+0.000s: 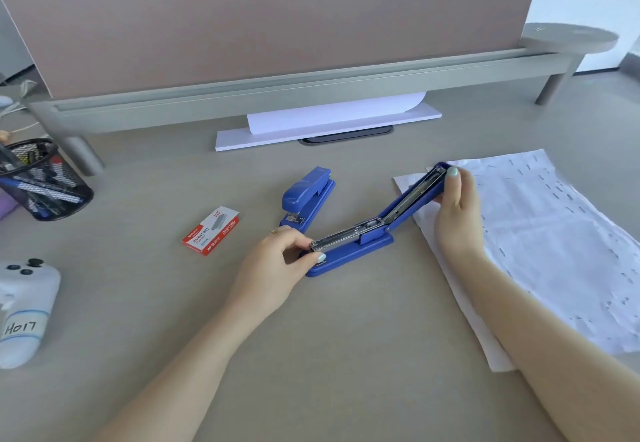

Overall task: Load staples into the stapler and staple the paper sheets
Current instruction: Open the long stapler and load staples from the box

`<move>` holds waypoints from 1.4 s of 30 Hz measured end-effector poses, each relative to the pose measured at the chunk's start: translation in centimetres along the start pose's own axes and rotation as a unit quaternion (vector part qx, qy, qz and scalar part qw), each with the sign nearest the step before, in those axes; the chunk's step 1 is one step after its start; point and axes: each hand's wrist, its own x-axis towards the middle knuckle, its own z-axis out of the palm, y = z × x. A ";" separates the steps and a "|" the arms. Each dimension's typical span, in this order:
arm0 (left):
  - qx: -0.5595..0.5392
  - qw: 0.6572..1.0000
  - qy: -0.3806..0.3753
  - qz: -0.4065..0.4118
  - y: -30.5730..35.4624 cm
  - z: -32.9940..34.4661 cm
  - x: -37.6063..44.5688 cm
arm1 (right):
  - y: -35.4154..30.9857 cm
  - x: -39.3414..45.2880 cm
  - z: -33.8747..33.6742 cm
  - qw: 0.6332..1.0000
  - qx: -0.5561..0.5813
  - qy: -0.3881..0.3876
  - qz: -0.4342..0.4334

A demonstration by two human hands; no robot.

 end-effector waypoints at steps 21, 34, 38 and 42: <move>0.248 0.950 0.187 0.010 -4.2 -5.4 1.5 | 0.9 0.0 0.2 0.974 -0.206 -0.018 -0.093; -0.039 0.989 0.143 0.026 -2.5 -5.8 -0.1 | -2.1 -5.4 2.9 0.928 -0.125 -0.184 -0.300; -0.083 0.993 -0.013 0.086 0.4 -3.7 -3.2 | -2.9 -8.4 3.5 0.920 -0.015 -0.332 -0.209; -0.098 0.989 -0.073 0.087 1.0 -2.5 -4.1 | -3.2 -8.6 3.4 0.911 0.076 -0.387 -0.119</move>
